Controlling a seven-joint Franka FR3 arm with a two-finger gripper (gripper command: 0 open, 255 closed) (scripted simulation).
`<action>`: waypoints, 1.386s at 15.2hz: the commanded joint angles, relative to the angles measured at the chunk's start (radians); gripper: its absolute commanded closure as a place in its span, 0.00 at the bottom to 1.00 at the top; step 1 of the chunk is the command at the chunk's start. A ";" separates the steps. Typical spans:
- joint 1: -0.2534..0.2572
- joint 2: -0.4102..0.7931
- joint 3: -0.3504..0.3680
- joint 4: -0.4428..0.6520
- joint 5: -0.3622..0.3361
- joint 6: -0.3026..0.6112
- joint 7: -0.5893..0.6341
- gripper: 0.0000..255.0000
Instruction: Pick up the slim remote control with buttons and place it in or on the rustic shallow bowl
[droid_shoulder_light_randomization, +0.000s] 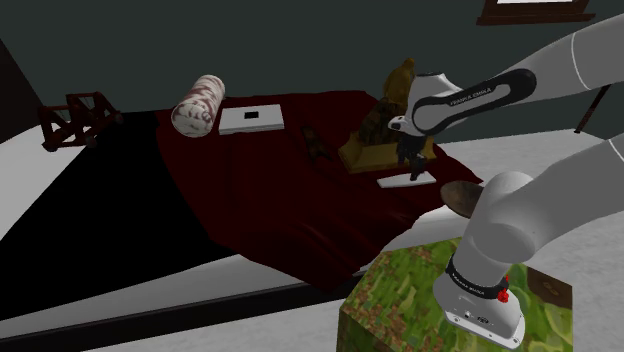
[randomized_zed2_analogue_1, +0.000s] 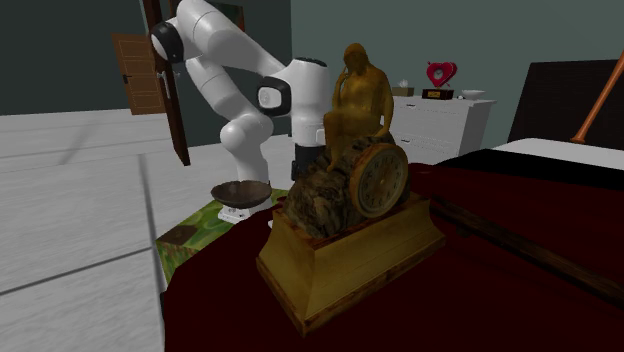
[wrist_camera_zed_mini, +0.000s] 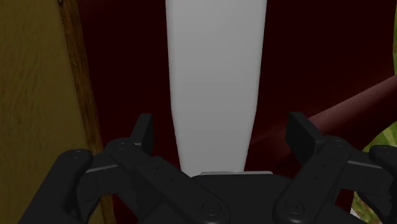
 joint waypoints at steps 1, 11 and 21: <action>0.005 0.025 -0.020 -0.010 -0.007 0.037 -0.009 0.00; 0.016 0.083 -0.057 -0.038 -0.019 0.124 -0.011 0.00; 0.016 0.083 -0.057 -0.038 -0.019 0.124 -0.011 1.00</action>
